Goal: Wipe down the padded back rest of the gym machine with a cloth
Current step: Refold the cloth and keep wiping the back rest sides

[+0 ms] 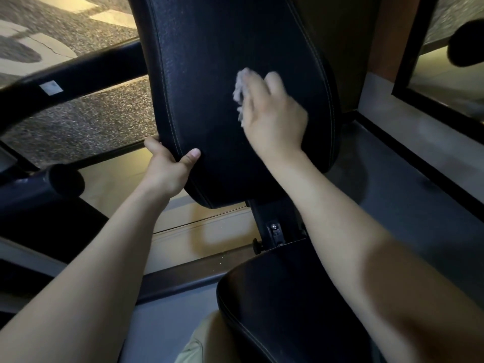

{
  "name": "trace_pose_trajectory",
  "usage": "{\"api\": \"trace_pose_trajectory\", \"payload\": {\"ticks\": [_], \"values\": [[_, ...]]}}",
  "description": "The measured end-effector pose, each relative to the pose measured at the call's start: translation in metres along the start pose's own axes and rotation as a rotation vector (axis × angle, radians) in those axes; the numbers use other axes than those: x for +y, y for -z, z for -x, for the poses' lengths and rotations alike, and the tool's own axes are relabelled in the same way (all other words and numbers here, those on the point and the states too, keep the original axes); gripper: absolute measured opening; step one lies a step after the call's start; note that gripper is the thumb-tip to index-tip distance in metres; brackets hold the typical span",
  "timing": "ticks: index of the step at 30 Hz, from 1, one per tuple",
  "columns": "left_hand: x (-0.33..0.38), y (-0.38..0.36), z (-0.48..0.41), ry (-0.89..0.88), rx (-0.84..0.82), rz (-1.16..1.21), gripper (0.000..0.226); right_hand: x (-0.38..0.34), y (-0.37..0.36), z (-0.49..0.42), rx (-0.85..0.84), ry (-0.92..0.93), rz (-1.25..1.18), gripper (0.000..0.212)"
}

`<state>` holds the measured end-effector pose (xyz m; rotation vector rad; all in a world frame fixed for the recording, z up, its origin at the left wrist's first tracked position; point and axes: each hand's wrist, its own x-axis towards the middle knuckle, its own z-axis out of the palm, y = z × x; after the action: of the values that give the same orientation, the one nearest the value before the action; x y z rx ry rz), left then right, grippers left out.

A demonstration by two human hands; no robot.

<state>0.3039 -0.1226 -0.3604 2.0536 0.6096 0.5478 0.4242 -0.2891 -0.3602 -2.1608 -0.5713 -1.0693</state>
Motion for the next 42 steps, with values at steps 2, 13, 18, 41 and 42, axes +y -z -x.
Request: {"api": "trace_pose_trajectory", "payload": {"ticks": [2,13,18,41,42], "values": [[0.000,-0.001,0.000,-0.004,0.004,-0.007,0.053,-0.010,-0.002,-0.002,0.029,-0.039,-0.014,0.037],[-0.002,0.001,-0.001,-0.008,-0.003,-0.019,0.059,-0.015,-0.005,-0.020,0.009,0.060,0.082,0.042],[-0.003,0.002,-0.002,-0.023,-0.015,-0.024,0.054,-0.024,-0.013,0.016,-0.096,0.487,0.064,0.043],[-0.008,0.002,-0.001,-0.062,-0.022,-0.010,0.066,-0.031,-0.020,0.001,-0.053,0.568,0.067,0.043],[-0.009,0.002,-0.002,-0.065,-0.023,-0.011,0.066,-0.025,-0.018,-0.006,-0.040,0.555,0.069,0.042]]}}
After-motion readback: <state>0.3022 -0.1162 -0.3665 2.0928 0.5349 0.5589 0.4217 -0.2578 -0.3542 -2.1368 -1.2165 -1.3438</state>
